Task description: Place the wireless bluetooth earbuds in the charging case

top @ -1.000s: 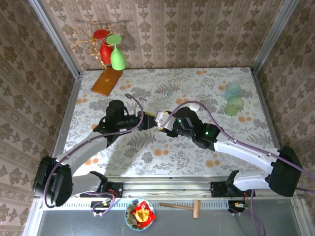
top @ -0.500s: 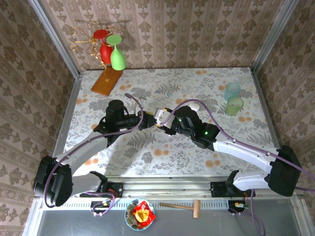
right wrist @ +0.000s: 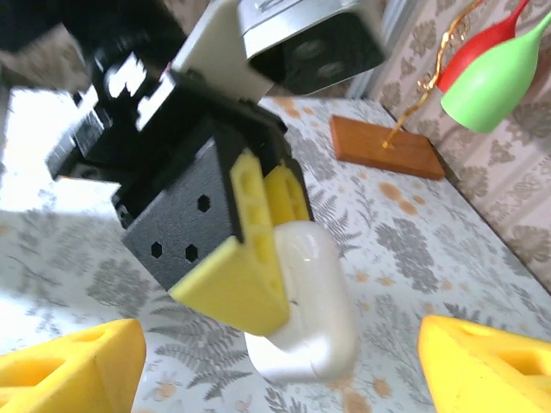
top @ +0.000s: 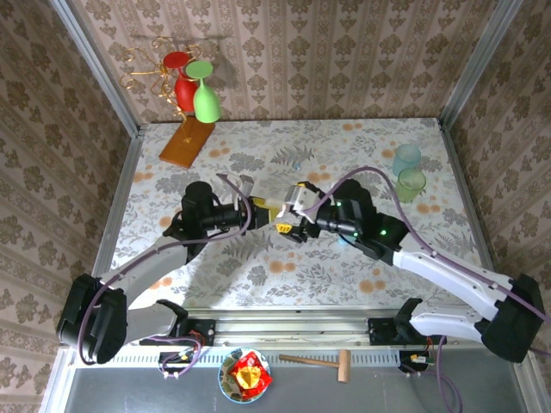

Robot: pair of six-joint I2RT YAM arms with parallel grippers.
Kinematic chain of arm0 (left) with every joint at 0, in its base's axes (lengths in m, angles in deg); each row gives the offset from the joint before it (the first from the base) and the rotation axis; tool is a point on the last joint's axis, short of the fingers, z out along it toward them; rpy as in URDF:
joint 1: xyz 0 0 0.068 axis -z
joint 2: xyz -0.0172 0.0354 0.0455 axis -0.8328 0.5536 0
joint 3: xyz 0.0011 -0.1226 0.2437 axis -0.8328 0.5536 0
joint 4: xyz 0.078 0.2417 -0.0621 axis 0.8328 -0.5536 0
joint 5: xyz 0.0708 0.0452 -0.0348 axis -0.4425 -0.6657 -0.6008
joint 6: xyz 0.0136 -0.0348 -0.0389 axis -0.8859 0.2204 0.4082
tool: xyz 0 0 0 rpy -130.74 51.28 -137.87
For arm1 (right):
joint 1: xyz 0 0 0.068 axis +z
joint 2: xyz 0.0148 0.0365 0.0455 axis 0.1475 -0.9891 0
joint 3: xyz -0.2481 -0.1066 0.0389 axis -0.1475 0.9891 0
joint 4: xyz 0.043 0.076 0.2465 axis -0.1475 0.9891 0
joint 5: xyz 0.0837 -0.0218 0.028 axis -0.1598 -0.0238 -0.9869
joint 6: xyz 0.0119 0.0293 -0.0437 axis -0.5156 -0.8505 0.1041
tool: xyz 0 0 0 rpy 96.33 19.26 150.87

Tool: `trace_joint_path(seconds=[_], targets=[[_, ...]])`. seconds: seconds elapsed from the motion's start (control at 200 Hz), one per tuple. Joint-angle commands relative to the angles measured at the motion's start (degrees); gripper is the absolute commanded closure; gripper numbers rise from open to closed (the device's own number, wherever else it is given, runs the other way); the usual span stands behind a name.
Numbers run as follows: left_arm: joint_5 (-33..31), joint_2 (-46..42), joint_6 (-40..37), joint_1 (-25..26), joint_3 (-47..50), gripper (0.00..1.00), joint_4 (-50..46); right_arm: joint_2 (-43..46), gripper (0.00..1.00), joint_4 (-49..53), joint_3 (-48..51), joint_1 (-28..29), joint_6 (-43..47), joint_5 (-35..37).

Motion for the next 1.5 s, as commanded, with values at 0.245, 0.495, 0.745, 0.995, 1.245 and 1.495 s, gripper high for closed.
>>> trace_joint_path(seconds=[0.245,0.495,0.745,0.995,1.245,1.495], targets=[[6.5,-3.8,-17.3,2.3,4.5,1.00,20.9,1.4,0.18,-2.1,-1.3,-6.6,-18.7,-20.1],[8.4,-2.6,-14.8,2.9,4.5,1.00,25.1,-1.8,0.21,-2.0,-3.1,-7.3,-22.0,-17.7],[10.4,-1.6,-15.1,2.9,5.0,1.00,26.2,-1.9,0.25,-2.9,-3.8,-10.3,-27.8,-18.5],[10.7,-0.4,-14.8,2.9,6.0,1.00,30.3,-1.0,0.22,-2.9,-3.4,-10.5,-27.2,-16.9],[4.7,0.3,-15.8,1.8,7.7,1.00,32.1,3.7,0.01,-8.7,1.0,-10.5,-27.8,-20.0],[-5.8,-0.2,-14.9,-1.4,10.7,1.00,40.1,8.0,0.00,-15.4,9.4,-13.5,-39.5,5.6]])
